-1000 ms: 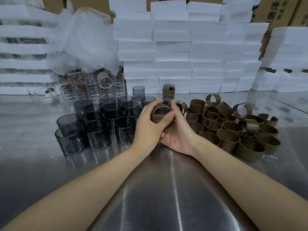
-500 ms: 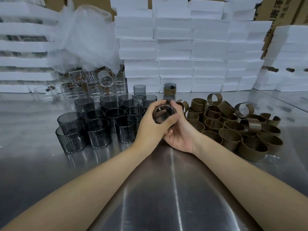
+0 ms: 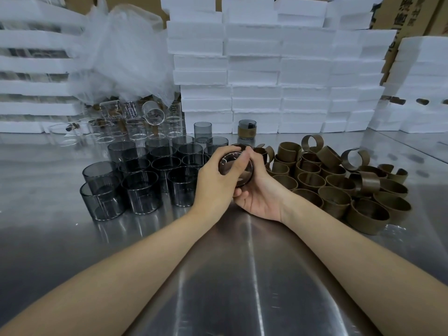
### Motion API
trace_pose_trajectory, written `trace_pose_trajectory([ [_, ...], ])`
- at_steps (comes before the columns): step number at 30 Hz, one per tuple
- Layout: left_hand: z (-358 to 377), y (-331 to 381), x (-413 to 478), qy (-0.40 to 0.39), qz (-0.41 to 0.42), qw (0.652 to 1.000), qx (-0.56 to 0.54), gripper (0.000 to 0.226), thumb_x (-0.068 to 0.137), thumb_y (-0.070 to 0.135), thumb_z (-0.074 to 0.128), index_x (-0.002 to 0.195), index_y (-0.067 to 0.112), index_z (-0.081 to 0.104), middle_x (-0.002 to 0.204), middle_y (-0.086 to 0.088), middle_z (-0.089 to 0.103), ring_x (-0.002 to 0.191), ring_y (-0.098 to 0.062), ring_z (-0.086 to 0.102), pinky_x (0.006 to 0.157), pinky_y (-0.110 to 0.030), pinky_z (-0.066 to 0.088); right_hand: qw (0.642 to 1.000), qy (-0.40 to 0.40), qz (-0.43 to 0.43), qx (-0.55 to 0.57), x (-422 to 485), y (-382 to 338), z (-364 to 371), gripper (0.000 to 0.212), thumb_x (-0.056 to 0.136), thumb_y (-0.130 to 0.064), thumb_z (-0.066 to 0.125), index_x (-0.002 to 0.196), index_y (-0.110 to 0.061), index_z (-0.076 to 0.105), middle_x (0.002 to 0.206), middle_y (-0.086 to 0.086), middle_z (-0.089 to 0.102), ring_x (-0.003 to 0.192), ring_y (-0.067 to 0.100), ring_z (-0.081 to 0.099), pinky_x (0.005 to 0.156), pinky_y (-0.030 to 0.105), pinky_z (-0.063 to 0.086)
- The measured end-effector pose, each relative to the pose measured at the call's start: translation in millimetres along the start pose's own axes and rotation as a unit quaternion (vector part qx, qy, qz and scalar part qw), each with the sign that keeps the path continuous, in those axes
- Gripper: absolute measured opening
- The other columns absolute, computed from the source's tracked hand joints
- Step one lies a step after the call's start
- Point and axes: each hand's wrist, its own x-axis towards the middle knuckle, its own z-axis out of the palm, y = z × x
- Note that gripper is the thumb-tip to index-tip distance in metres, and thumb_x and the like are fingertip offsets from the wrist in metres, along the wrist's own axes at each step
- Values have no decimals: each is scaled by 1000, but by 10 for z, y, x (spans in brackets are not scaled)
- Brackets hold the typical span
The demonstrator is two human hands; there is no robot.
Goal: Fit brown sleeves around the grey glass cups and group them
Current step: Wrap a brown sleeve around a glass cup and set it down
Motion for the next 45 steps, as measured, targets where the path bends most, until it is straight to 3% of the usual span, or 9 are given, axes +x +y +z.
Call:
trace_pose_trajectory([
  [7, -8, -11, 22, -34, -80, 995, -54, 29, 103, 36, 41, 112, 23, 66, 95, 6, 71, 87, -8, 67, 69, -19, 52, 999, 19, 15, 34, -21, -37, -12, 56, 84, -62, 55, 87, -8, 67, 71, 6, 57, 49, 9, 49, 34, 12, 38],
  [10, 21, -38, -4, -88, -88, 991, -42, 35, 94, 23, 61, 128, 28, 54, 114, 7, 66, 102, -8, 65, 86, -23, 54, 995, 24, 20, 91, -55, -45, -15, 56, 83, -60, 53, 77, -8, 71, 65, 2, 59, 38, 4, 48, 30, 10, 35],
  [13, 27, -79, -23, -85, -58, 994, -19, 56, 79, 13, 79, 121, 40, 52, 119, 3, 63, 102, -9, 67, 75, -26, 58, 996, 24, 20, 89, -84, -35, 26, 54, 75, -60, 55, 74, -9, 72, 66, -1, 61, 33, 3, 44, 29, 9, 33],
  [17, -6, -93, -6, -84, -44, 995, -6, 60, 78, 17, 80, 129, 34, 53, 110, 15, 67, 96, -10, 69, 79, -35, 59, 996, 22, 19, 86, -99, -39, 34, 61, 86, -63, 46, 68, -11, 72, 61, -3, 60, 33, 4, 45, 30, 9, 33],
  [21, -6, -76, 5, -79, -36, 996, 22, 62, 79, 26, 78, 135, 32, 52, 113, 16, 67, 107, -10, 66, 92, -46, 55, 996, 20, 16, 82, -77, -30, 37, 57, 76, -63, 54, 70, -10, 73, 70, -1, 60, 34, 4, 45, 29, 10, 33],
  [28, 11, -49, -19, -59, -15, 998, 35, 49, 89, 26, 70, 135, 29, 54, 119, 6, 66, 111, -5, 62, 101, -36, 51, 998, 11, -3, 63, -36, -13, 16, 56, 73, -66, 55, 73, -13, 75, 75, -1, 66, 35, 5, 44, 30, 11, 31],
  [34, 10, -48, -21, -18, 11, 999, 41, 32, 98, 29, 55, 129, 22, 61, 98, 3, 72, 81, -5, 71, 70, -19, 55, 998, 15, -16, 59, -7, 15, 10, 59, 84, -68, 49, 81, -14, 71, 79, 2, 59, 38, 8, 44, 33, 13, 32],
  [42, 17, -8, -84, 32, 57, 997, 43, 53, 96, 50, 29, 131, 24, 59, 89, 12, 68, 90, 3, 66, 72, -8, 49, 997, -27, -50, 44, 5, 69, 76, 74, 79, -83, 31, 103, -21, 62, 71, -7, 62, 46, 6, 41, 44, 14, 35],
  [45, 14, 8, -73, 39, 57, 996, 48, 44, 99, 43, 31, 133, 27, 55, 116, 7, 68, 105, -4, 64, 84, -22, 54, 995, -47, -80, 34, -15, 78, 106, 71, 75, -74, 45, 118, -19, 57, 88, -4, 66, 52, 5, 43, 43, 13, 36],
])
